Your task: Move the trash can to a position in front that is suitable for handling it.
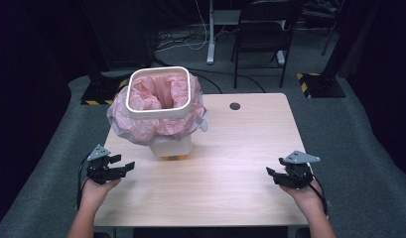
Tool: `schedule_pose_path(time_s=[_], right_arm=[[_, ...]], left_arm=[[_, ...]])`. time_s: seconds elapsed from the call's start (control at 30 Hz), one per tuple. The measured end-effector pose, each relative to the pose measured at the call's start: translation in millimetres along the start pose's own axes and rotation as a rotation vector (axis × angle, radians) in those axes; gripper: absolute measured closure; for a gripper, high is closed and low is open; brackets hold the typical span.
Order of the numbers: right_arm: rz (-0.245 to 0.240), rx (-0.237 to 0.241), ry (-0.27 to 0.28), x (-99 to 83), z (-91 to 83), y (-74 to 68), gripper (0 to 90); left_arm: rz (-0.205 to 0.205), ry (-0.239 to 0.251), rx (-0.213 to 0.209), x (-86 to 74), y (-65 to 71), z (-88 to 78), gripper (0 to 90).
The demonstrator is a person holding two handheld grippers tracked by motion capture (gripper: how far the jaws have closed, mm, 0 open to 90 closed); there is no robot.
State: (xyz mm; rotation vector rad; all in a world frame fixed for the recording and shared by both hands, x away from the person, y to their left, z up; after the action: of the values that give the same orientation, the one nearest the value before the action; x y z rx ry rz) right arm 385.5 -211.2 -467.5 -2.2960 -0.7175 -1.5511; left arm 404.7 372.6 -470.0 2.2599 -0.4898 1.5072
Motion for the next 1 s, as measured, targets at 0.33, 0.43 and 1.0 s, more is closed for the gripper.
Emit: schedule_pose_path(time_s=[0.33, 0.43, 1.0], right_arm=[[0.000, 0.047, 0.009, 20.8, 2.7, -15.8, 38.3], [-0.014, 0.060, 0.009, 25.7, 5.4, -22.5, 38.1], [-0.023, 0.109, 0.012, 48.6, 15.7, -38.7, 37.9]], left_arm=[[0.006, 0.029, -0.010, 12.9, 4.4, -3.5, 27.8], [0.025, 0.029, -0.008, 17.0, 7.1, -4.1, 27.4], [0.006, 0.067, -0.013, 36.8, 8.9, -7.3, 25.5]])
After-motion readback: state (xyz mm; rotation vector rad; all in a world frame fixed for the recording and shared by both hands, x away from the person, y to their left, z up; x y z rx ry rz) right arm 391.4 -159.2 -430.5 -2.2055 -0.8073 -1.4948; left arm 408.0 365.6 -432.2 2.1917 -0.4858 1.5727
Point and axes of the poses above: each handheld gripper's, and its own axes: z roughly forward along the jaws, x roughly out of its top, y roughly to its right, the point moved 2 cm from there along z, roughly forward along the jaws, and after that the axes turned 15 degrees about y, right-handed, at the moved point
